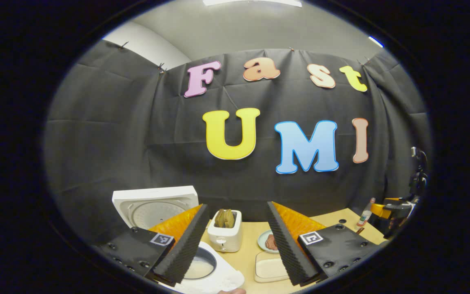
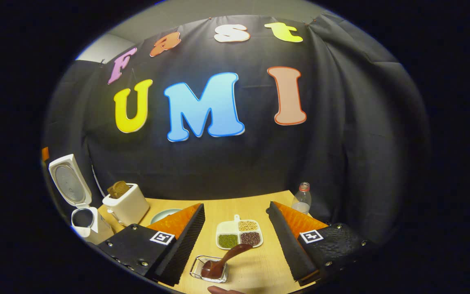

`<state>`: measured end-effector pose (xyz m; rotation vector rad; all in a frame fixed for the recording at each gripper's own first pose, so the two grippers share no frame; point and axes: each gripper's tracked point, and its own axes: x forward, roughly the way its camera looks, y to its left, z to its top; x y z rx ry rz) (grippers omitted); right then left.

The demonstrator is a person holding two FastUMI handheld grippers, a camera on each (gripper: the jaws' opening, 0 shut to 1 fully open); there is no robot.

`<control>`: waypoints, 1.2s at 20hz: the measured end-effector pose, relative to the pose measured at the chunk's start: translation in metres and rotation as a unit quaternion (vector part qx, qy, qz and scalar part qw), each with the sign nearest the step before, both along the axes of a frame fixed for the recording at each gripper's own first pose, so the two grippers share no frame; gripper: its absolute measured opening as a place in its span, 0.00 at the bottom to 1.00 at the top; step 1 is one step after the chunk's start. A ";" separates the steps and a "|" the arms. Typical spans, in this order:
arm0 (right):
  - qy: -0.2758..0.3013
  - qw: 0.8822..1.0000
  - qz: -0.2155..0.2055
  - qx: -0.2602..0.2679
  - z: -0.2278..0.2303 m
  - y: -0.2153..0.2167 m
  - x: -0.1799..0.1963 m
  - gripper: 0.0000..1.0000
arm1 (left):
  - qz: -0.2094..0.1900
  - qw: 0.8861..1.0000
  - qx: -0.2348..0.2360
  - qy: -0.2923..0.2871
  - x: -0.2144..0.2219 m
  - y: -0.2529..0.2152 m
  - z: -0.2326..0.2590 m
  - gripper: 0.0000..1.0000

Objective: Close the left gripper, press the button to open the rice cooker; take a wooden spoon from the chopstick holder with the right hand, scoop a spoonful of rice and pour it into the rice cooker, then put the wooden spoon back into the chopstick holder.

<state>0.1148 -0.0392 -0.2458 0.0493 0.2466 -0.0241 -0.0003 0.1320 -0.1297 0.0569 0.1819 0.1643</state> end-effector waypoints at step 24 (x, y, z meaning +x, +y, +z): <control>0.156 0.977 0.070 0.129 -0.157 0.031 0.037 0.46 | 0.028 0.999 0.031 0.033 -0.029 -0.009 -0.015 0.99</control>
